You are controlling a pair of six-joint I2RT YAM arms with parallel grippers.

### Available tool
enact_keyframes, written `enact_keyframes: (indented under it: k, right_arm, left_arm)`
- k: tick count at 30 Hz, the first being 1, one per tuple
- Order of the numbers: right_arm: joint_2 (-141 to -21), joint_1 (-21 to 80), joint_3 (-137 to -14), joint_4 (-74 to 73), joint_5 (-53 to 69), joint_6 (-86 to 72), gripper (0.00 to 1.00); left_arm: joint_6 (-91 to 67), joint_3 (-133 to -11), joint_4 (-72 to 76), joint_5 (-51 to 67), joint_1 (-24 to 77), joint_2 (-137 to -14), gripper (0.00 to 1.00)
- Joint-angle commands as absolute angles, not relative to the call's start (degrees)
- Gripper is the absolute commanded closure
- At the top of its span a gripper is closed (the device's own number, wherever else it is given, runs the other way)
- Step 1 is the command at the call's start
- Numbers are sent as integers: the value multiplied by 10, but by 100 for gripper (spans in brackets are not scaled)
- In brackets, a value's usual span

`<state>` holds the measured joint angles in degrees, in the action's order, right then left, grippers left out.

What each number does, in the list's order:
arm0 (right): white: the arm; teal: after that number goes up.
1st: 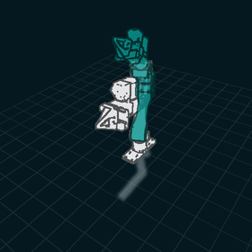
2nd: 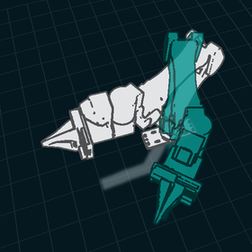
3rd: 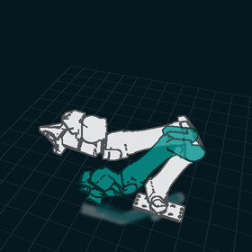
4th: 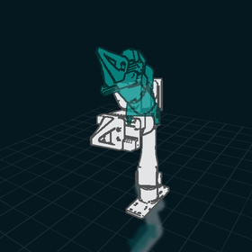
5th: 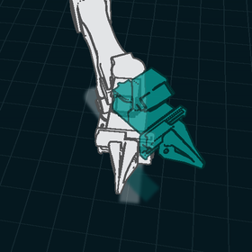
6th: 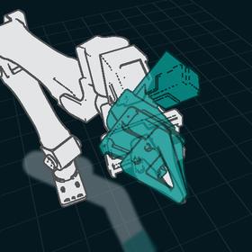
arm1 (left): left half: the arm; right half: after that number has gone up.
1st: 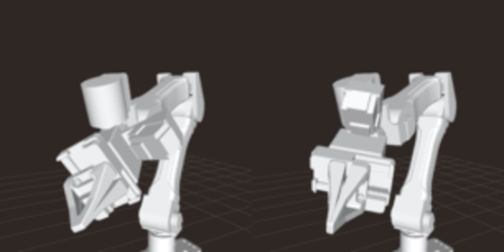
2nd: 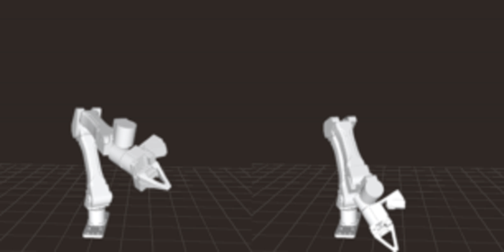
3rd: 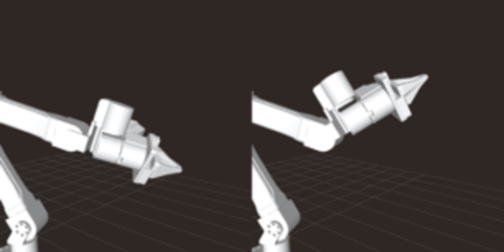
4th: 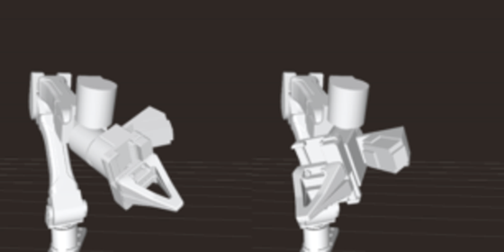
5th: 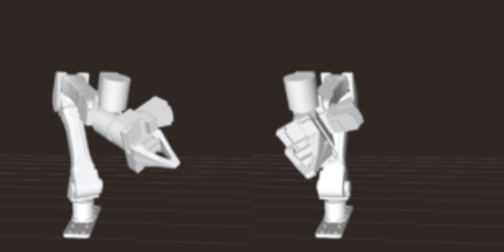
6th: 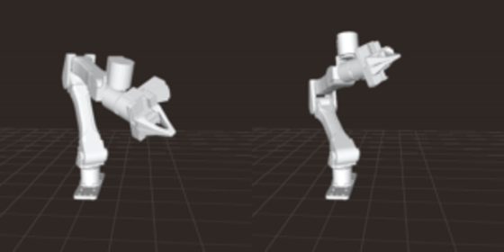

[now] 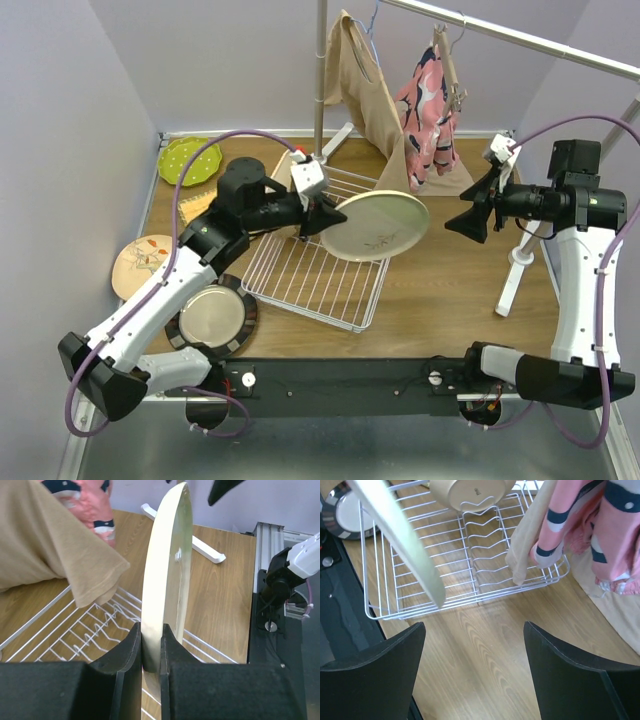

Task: Load the plates into the dish rack
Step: Pass the plate from the left arm to the right

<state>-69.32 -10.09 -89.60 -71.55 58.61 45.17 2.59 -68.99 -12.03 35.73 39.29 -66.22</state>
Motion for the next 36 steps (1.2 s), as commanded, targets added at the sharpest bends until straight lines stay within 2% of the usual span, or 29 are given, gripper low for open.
enact_keyframes:
  k: [1, 8, 15, 27, 36]
  right_arm:
    - [-686, -103, -872, -766, 616, 545, 13]
    - [-667, -97, -813, -795, 630, 662, 12]
    - [-624, -95, -740, -777, 657, 765, 12]
    - [-441, -95, -561, -368, 644, 600, 2]
    - [-349, -95, -440, -133, 660, 562, 2]
  left_arm:
    - [-24, -737, -120, 484, 338, -653, 100]
    - [-207, -749, -110, 544, 302, -674, 100]
    - [-394, -740, -90, 504, 262, -664, 100]
    - [-688, -694, -35, 475, 233, -664, 100]
    - [-725, -676, -108, 475, 233, -660, 100]
